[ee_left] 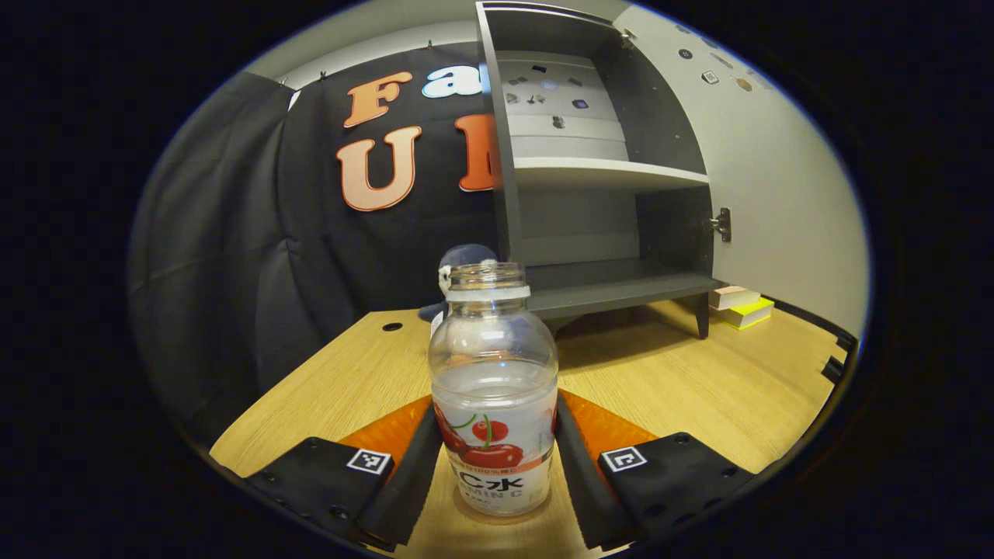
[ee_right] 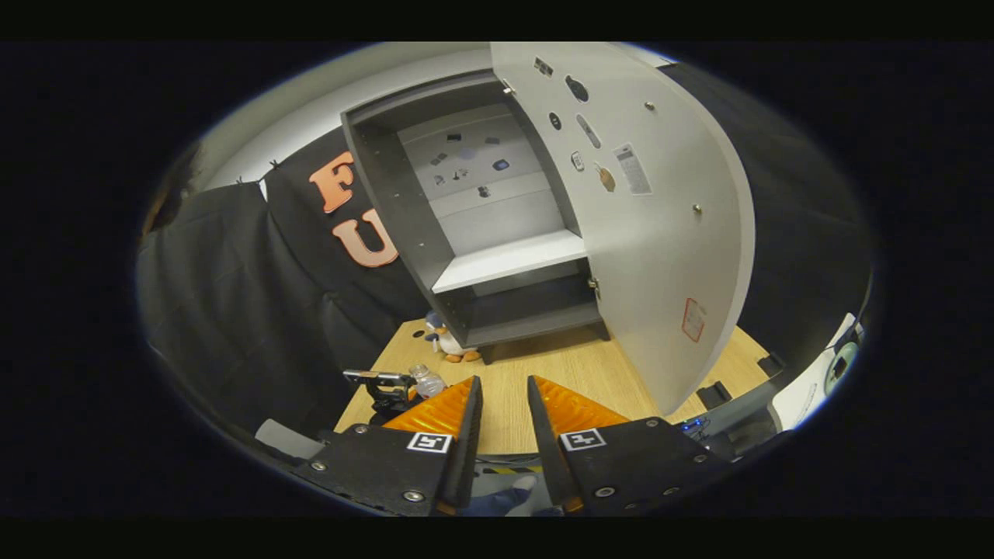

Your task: Open the cabinet door with the right hand, grasp the bottle in the cabinet with the left hand and place it on the coaster, then close the cabinet door with the right hand.

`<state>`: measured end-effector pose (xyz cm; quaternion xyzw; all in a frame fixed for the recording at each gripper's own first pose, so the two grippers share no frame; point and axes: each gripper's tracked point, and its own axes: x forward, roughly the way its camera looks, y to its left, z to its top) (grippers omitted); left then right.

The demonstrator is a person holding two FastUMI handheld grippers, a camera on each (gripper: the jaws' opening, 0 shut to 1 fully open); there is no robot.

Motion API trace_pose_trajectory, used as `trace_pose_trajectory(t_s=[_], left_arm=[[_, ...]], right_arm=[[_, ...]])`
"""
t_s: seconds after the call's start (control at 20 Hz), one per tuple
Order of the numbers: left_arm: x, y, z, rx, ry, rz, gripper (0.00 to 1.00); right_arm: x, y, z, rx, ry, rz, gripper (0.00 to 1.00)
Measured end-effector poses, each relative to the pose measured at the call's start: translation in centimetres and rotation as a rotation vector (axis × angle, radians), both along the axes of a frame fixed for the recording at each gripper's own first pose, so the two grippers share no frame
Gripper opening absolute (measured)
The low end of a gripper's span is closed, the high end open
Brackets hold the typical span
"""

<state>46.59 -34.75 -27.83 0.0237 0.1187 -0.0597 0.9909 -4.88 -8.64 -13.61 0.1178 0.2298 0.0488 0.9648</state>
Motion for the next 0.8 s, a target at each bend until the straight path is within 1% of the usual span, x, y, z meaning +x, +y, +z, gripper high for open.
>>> trace_pose_trajectory(t_s=[0.2,0.25,0.3,0.4,0.55,0.65,0.8], left_arm=[[0.0,0.0,-1.3,0.007,0.0,0.008,0.83],[-0.1,-0.1,-0.9,0.008,-0.022,0.001,0.83],[0.1,0.0,-1.2,0.027,-0.025,0.007,0.83],[0.1,0.1,-1.2,0.038,-0.034,0.006,0.83],[-0.3,0.2,-1.4,0.028,-0.021,0.006,0.84],[-0.7,0.1,-2.6,0.023,0.02,0.001,0.86],[-1.1,0.8,-2.9,0.022,0.021,0.019,0.98]], right_arm=[[-0.5,0.6,-1.2,-0.011,0.05,0.014,0.37],[-0.8,0.6,-1.5,-0.017,0.059,0.015,0.37],[-0.9,0.7,-1.6,-0.019,0.066,0.018,0.37],[-0.7,0.7,-1.8,-0.021,0.074,0.018,0.37],[-0.7,0.7,-1.5,-0.002,0.07,0.012,0.37],[-0.9,0.8,-1.7,0.001,0.071,0.015,0.37],[-1.1,1.0,-1.9,0.002,0.08,0.022,0.36]])
